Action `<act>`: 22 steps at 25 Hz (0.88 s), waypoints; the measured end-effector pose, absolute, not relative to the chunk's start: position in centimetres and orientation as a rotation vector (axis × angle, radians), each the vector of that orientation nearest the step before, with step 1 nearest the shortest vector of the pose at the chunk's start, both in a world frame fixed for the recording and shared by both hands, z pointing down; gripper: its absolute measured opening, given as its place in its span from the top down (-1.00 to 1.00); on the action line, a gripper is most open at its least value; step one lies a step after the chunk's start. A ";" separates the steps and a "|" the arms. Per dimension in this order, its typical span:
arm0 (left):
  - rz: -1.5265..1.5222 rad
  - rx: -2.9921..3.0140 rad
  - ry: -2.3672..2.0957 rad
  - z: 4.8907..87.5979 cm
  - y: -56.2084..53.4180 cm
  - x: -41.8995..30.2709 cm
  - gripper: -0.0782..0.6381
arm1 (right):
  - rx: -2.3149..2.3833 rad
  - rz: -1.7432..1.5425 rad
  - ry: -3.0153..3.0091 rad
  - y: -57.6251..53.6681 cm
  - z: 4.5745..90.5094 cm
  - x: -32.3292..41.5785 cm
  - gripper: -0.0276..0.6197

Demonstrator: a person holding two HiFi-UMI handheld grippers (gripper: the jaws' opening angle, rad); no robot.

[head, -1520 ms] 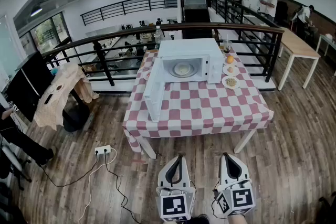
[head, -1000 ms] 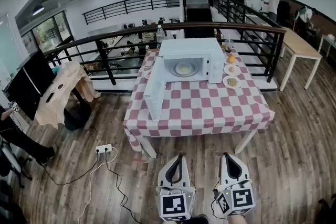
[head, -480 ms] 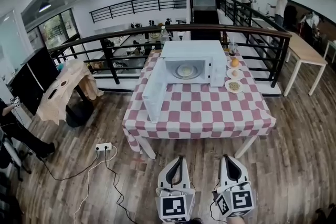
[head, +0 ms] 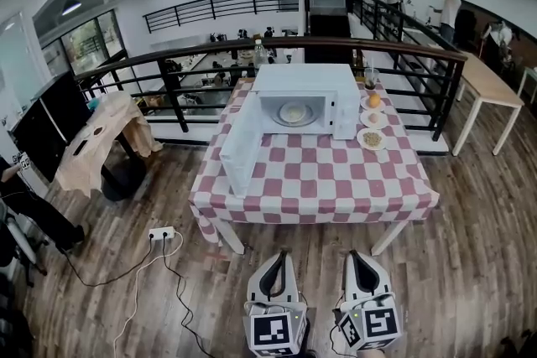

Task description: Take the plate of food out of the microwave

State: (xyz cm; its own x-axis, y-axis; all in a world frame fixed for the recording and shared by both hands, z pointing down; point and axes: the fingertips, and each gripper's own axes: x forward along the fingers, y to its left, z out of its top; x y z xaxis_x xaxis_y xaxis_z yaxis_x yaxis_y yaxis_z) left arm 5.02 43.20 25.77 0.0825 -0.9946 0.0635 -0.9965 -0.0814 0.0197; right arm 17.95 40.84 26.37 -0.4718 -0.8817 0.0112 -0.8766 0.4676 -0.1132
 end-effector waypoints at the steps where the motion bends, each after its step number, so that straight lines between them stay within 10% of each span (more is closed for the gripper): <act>1: 0.059 2.264 -2.085 26.0 42.9 5.0 0.73 | -1.589 -0.159 2.653 40.5 26.5 17.9 0.91; 22: 0.087 2.295 -2.064 27.4 28.7 -0.2 0.73 | -1.640 -0.208 2.667 27.1 28.5 12.7 0.91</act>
State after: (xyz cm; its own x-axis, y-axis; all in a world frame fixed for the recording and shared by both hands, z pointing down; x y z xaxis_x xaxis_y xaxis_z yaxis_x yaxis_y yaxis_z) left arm -0.18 28.75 27.44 0.1053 -0.9914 0.0778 -0.9944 -0.1055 0.0020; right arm 12.68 27.14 28.55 -0.4537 -0.8887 0.0658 -0.8882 0.4449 -0.1148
